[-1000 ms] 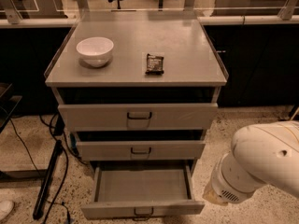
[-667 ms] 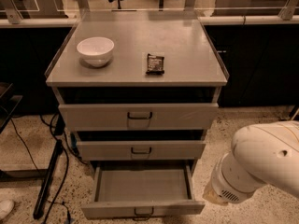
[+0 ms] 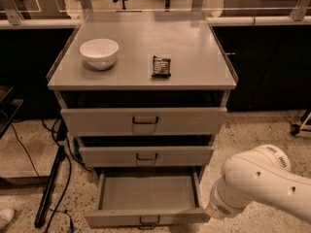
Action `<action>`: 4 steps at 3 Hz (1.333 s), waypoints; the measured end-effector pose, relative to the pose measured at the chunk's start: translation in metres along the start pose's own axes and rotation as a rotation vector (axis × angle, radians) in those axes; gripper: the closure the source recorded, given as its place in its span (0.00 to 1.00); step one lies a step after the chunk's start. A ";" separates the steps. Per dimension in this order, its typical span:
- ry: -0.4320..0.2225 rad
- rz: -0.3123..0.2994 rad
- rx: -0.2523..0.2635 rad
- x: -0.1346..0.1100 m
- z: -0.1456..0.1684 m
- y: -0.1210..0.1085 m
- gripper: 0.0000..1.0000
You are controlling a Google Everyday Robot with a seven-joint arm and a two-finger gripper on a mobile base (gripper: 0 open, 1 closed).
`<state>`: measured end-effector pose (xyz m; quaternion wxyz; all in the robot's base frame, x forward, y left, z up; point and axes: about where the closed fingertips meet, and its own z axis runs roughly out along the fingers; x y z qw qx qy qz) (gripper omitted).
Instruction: Close bottom drawer
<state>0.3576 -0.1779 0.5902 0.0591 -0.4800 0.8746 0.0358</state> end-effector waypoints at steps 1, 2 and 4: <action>0.008 0.033 -0.008 -0.001 0.037 -0.010 1.00; 0.010 0.039 -0.011 -0.001 0.041 -0.010 1.00; -0.017 0.094 -0.053 0.000 0.074 -0.017 1.00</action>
Offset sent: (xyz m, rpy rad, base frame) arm 0.0106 -0.0004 -0.0331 -0.0004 0.0134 -0.0289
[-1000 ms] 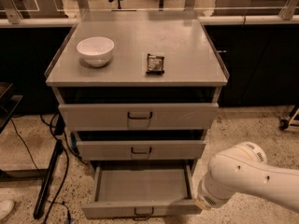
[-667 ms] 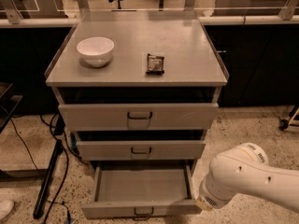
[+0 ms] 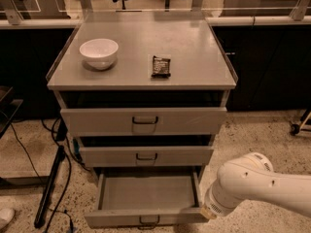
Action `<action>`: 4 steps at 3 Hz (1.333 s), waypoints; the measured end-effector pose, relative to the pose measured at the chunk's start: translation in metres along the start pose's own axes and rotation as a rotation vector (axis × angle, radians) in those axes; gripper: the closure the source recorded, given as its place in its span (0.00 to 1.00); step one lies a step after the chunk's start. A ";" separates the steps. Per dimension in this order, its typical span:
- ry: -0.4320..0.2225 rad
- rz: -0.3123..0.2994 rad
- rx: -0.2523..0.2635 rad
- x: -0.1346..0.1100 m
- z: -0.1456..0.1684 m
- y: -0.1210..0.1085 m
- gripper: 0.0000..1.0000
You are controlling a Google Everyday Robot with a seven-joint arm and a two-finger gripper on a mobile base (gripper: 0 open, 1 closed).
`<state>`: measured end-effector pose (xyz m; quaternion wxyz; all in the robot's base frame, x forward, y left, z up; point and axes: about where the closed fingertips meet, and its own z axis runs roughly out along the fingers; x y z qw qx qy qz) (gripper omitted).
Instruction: Close bottom drawer
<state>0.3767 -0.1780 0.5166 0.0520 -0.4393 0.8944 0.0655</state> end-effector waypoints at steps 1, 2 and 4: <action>-0.026 0.053 -0.026 -0.006 0.045 -0.014 1.00; -0.024 0.088 -0.055 -0.011 0.093 -0.018 1.00; 0.045 0.139 -0.107 0.014 0.153 -0.013 1.00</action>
Offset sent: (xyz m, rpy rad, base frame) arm 0.0415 0.0218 -0.1341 0.0639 0.0530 -0.1092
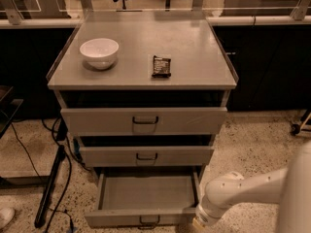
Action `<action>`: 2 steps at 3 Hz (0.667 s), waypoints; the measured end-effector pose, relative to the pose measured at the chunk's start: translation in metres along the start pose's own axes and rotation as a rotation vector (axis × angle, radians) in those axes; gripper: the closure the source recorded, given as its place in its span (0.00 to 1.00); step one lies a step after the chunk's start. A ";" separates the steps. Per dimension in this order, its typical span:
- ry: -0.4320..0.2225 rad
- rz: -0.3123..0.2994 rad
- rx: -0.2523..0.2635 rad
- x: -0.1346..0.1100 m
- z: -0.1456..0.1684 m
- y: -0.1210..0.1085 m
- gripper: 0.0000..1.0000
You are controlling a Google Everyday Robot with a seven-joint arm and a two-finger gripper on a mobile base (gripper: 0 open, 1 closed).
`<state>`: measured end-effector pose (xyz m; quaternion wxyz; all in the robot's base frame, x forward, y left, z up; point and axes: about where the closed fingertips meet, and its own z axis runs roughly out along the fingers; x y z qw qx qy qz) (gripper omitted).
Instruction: Close bottom drawer
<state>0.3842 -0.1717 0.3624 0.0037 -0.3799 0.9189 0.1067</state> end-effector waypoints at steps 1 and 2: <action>0.051 0.057 -0.046 0.013 0.066 -0.009 1.00; 0.077 0.069 -0.085 0.025 0.088 0.002 1.00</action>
Offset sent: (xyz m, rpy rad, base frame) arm -0.0058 -0.0021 -0.0598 -0.0070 0.0687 -0.0377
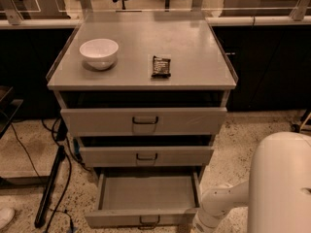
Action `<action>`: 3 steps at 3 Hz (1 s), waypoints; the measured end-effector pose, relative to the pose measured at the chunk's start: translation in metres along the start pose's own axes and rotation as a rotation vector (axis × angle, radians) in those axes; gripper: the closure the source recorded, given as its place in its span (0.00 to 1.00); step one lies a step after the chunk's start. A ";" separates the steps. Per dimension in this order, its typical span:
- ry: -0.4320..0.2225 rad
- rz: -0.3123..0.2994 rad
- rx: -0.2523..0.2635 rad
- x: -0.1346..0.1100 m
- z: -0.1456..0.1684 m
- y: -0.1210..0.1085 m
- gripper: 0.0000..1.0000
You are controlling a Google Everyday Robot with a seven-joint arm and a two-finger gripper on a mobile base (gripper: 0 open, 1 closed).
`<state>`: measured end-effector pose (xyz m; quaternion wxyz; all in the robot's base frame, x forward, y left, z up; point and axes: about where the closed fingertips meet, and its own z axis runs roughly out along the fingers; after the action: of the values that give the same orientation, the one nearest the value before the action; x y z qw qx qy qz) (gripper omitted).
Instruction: Close bottom drawer
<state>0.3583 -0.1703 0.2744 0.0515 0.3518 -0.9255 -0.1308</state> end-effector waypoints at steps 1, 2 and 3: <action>0.000 0.000 0.000 0.000 0.000 0.000 1.00; -0.026 0.019 -0.015 -0.011 0.018 -0.009 1.00; -0.050 0.023 -0.014 -0.026 0.036 -0.026 1.00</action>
Offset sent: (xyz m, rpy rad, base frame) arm 0.0303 0.0086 -0.0483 0.0606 -0.0190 -0.0658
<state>0.3876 -0.1641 0.2324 0.0324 0.3372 -0.9296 -0.1454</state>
